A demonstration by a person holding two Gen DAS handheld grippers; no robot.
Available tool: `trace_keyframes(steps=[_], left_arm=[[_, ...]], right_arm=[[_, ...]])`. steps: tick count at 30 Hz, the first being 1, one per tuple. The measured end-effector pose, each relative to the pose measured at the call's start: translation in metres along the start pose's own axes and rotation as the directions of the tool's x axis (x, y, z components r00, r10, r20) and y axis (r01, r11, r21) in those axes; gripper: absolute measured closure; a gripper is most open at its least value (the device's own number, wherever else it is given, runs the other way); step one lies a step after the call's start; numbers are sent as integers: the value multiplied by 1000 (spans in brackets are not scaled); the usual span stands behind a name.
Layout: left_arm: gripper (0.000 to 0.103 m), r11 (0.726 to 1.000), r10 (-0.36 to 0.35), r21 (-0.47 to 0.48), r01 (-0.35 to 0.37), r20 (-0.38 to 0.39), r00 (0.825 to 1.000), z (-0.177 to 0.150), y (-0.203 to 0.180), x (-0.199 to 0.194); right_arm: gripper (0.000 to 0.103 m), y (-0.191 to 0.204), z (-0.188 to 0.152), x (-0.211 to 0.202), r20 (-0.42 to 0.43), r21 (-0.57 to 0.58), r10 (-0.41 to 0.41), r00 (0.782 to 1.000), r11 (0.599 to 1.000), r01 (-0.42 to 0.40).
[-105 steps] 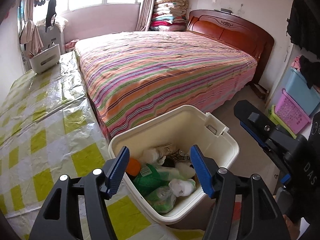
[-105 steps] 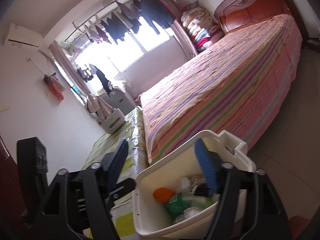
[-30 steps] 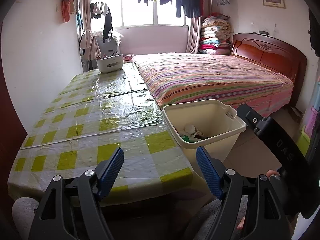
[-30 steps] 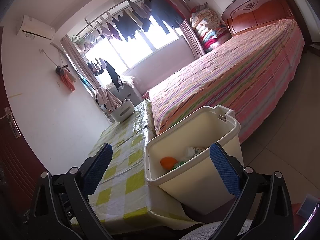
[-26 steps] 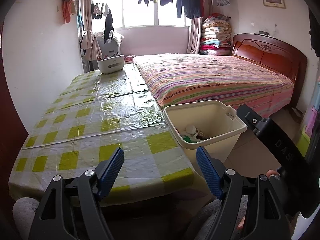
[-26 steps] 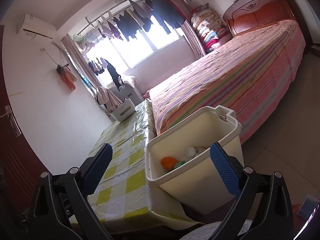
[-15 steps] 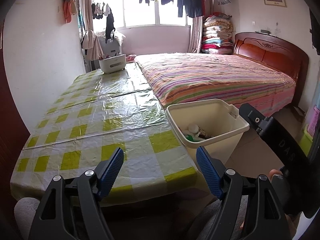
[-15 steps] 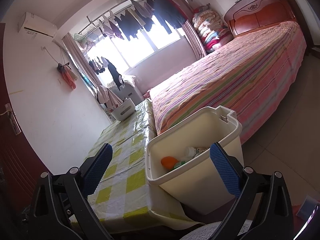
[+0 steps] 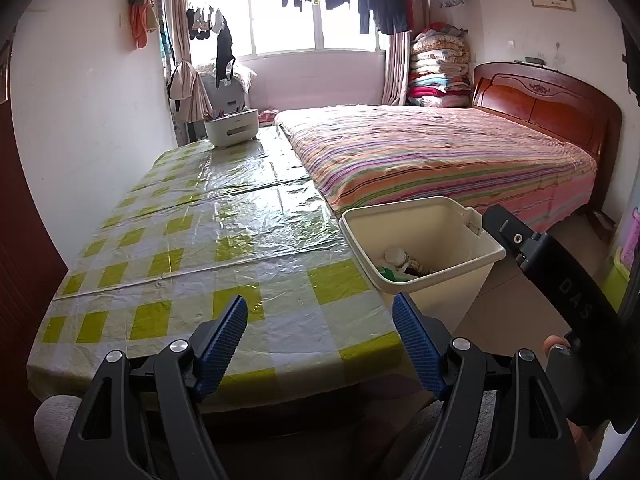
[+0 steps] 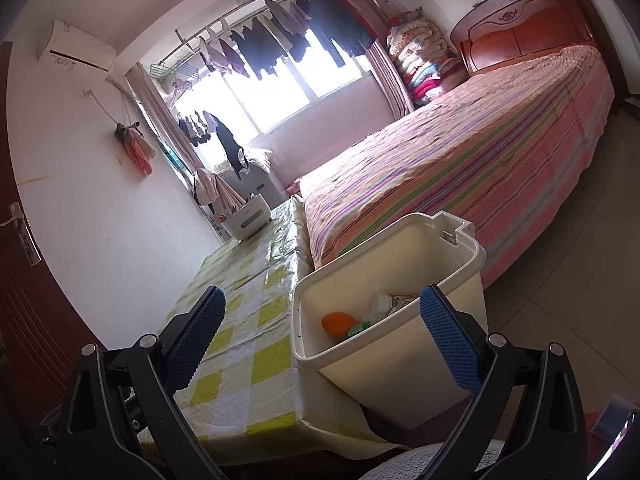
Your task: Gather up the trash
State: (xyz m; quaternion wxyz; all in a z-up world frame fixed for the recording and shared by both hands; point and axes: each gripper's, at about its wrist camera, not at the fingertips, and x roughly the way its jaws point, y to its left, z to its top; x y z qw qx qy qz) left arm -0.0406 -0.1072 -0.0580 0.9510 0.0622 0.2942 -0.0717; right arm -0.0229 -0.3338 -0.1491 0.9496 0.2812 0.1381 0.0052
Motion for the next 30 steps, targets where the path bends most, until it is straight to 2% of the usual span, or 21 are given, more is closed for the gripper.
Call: trace_keyframes(steps=[25,30], left_arm=[[30,997,71,11,-71,-19,997,-1,6,4],[30,998,65,4,-65,-30,997,-2,9,7]], right_arm=[[7,9,0,3,-12,-43,-1,1000,999,0],[7,12,-2,6,-21,-52,3,1000,999,-4]])
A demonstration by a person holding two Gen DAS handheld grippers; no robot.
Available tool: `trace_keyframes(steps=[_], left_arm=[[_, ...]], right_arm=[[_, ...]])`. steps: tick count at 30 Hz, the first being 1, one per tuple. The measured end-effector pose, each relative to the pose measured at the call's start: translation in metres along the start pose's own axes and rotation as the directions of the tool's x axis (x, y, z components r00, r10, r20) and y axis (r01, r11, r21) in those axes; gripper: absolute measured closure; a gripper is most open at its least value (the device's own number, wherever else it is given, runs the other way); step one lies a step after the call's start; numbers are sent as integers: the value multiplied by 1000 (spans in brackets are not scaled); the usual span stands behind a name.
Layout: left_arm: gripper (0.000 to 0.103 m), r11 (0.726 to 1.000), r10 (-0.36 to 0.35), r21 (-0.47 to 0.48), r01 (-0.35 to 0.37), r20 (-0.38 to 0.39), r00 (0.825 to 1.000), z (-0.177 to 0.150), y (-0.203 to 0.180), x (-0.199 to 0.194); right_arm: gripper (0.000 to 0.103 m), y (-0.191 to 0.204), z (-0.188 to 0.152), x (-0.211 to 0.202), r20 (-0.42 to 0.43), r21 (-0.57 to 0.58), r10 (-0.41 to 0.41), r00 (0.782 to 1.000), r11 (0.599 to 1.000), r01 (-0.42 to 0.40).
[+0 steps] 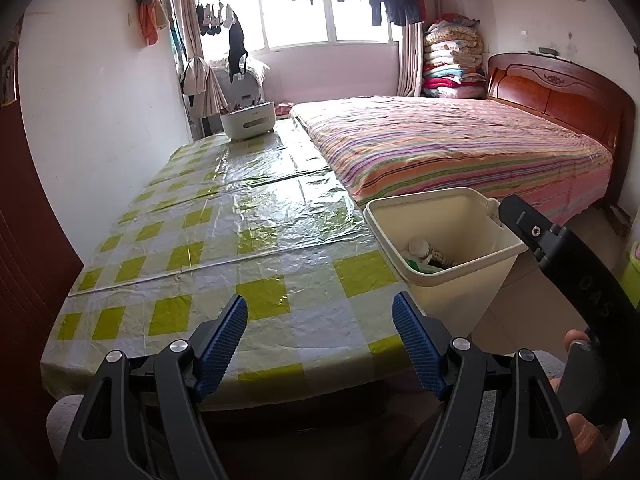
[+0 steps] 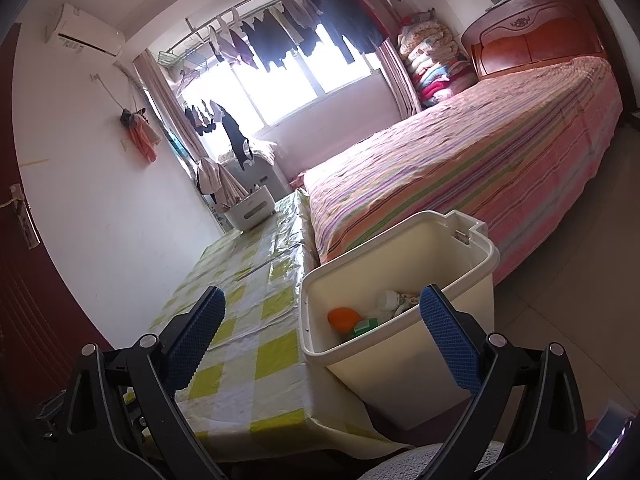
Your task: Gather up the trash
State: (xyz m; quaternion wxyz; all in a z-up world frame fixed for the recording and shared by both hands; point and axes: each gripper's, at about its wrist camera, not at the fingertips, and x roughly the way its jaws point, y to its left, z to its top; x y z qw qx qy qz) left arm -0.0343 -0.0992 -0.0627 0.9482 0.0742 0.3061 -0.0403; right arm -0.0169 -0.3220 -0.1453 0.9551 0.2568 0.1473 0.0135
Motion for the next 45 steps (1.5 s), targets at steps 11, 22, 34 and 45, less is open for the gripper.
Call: trace_keyframes(steps=[11,22,34,45], left_arm=[[30,1000,-10,-5,9,-13,1000,0,6,10],[30,998,-39,-46,37,-52,998,-1,25,34],[30,999,28,-19,-29,-11,1000,11,49,47],[30,997,63,-48,-63,-1,998,28,87,58]], right_arm=[[7,12,-4,4,-22,-37,4,1000,999,-5],[7,26,-11,11,-41,-79,-33,999,996,30],[7,51,-18,39,-99,-159,-73,992,986,56],[7,68,-23,52,-119,-195,-96,988,978,72]])
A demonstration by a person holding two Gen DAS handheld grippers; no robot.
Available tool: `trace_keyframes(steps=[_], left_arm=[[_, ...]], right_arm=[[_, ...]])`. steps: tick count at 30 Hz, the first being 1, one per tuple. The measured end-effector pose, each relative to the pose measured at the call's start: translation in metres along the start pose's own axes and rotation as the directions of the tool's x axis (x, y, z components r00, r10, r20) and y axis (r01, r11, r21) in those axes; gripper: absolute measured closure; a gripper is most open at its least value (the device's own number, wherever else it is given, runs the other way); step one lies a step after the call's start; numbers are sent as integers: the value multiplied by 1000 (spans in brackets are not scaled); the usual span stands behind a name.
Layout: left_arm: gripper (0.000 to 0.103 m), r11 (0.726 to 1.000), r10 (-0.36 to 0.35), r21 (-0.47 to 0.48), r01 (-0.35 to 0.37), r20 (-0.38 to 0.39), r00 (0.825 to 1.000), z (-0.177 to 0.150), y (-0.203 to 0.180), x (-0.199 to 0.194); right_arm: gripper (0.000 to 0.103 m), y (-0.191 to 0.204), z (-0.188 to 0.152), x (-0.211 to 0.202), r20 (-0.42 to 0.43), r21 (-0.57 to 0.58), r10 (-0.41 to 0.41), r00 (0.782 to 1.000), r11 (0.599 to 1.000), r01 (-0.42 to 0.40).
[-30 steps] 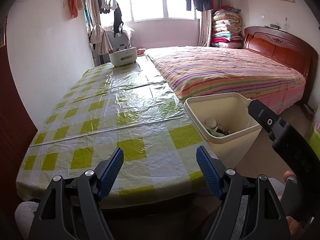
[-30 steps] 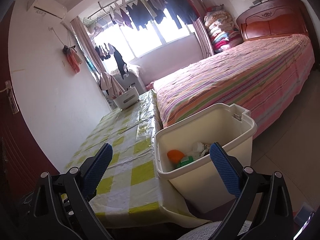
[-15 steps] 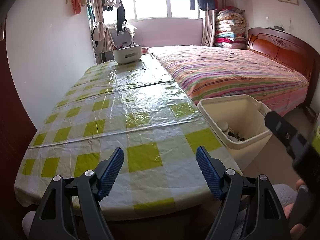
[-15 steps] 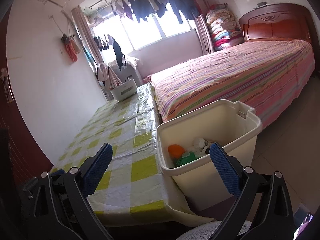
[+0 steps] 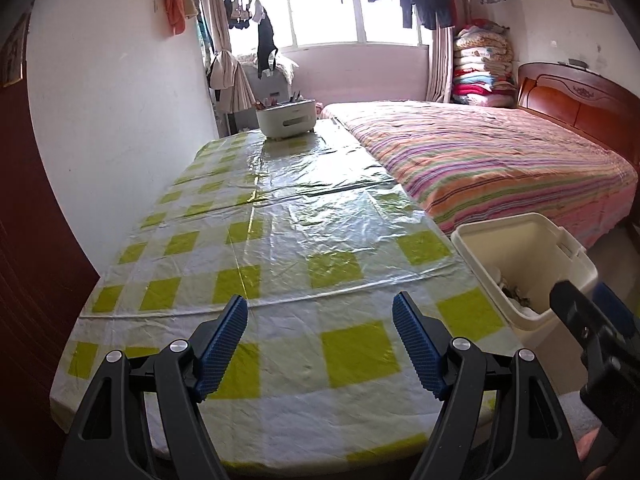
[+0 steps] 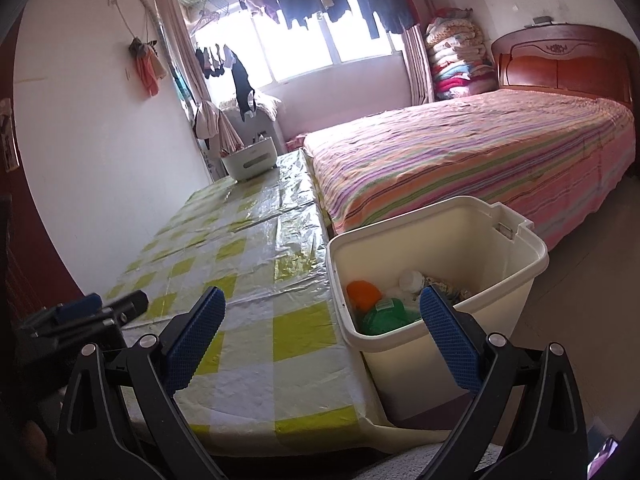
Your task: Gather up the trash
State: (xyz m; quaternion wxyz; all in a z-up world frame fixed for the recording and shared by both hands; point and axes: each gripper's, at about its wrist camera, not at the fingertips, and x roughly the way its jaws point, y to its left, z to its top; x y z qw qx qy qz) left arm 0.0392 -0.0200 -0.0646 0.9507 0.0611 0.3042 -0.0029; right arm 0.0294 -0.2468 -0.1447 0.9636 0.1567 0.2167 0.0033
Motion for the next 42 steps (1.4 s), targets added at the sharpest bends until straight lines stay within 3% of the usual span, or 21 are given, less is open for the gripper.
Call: trace_keyframes(steps=[8,11,22,29,42], left_arm=[[29,998,-39,-44,39,-6,999,16,24,7],[15,996,-46,-81,45,-3,999,20,34,9],[15,994,-9,-113,6,-30,1000,20,48,23],[15,996,-18,-92,13,-53,998,19,41,28],[15,999,11,50,-10,-37,999,27,6,27]], right_arm=[[7,6,0,16,-36,-44,-52,998,998,50],[7,5,-1,19,-47,-46,-59,997,997,57],[7,7,1,19,-61,-67,-82,995,995,78],[7,7,2,20,-61,-69,-83,995,994,79],[7,1,2,18,-58,-50,-78,995,996,75]])
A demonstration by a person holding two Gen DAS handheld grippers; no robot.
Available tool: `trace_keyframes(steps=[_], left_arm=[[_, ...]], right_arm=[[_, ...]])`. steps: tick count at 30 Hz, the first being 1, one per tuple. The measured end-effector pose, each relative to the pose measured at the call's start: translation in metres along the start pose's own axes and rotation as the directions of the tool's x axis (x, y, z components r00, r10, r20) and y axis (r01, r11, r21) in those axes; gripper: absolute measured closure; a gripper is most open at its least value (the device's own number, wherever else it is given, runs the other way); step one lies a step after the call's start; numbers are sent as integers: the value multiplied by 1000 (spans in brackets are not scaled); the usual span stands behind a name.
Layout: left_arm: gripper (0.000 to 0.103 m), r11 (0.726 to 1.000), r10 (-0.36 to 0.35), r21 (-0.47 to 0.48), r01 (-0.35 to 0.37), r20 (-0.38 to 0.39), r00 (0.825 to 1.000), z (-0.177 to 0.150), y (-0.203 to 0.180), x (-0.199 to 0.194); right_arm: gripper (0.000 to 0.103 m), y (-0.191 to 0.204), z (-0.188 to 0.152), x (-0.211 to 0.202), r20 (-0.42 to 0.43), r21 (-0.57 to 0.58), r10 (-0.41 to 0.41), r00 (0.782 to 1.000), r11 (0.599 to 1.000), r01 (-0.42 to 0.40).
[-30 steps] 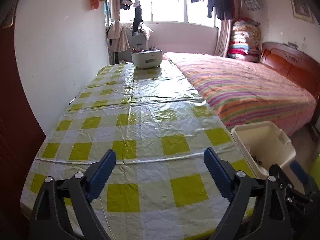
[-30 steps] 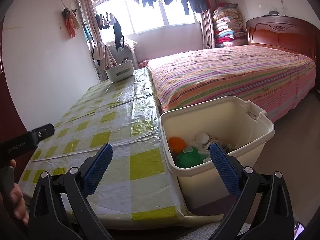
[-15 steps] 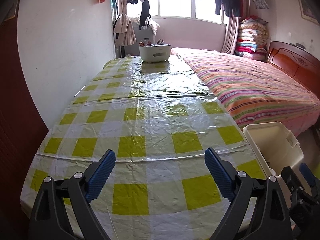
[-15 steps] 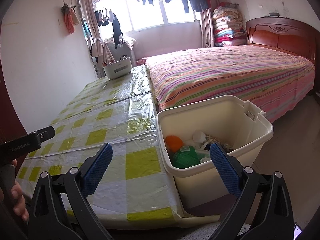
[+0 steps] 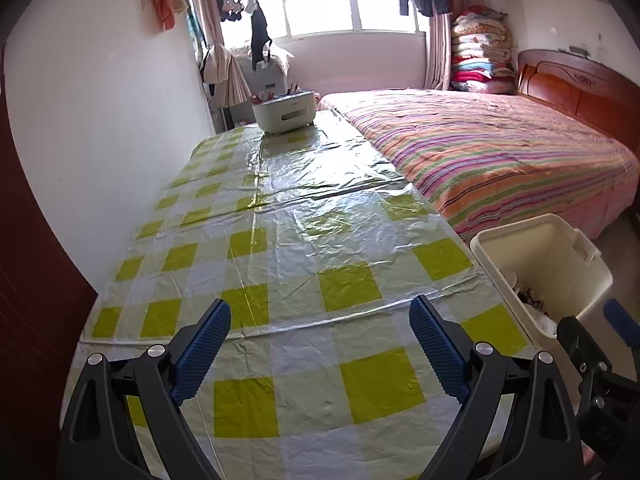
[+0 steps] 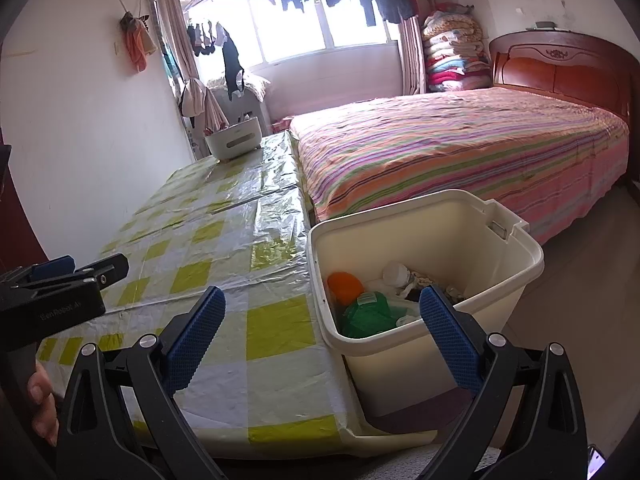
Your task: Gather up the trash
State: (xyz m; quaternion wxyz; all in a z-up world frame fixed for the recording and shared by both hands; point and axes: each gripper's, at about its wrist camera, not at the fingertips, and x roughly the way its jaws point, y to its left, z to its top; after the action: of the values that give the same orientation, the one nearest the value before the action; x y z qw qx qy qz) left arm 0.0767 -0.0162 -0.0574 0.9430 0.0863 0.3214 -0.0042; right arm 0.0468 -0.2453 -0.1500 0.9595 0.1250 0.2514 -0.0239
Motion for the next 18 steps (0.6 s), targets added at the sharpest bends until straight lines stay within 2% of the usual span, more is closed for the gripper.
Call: trace_keyframes(steps=[6,18], left_arm=[[15,999,6,41,-6,3,1000,1,-12,-1],[15,995,-34,94,33,7,999,1,-33,-8]], right_arm=[[7,-1,0,-1,2,6,2,1000,1000,-2],[7,-2,1,-3,3,11,4,1000,1000,-4]])
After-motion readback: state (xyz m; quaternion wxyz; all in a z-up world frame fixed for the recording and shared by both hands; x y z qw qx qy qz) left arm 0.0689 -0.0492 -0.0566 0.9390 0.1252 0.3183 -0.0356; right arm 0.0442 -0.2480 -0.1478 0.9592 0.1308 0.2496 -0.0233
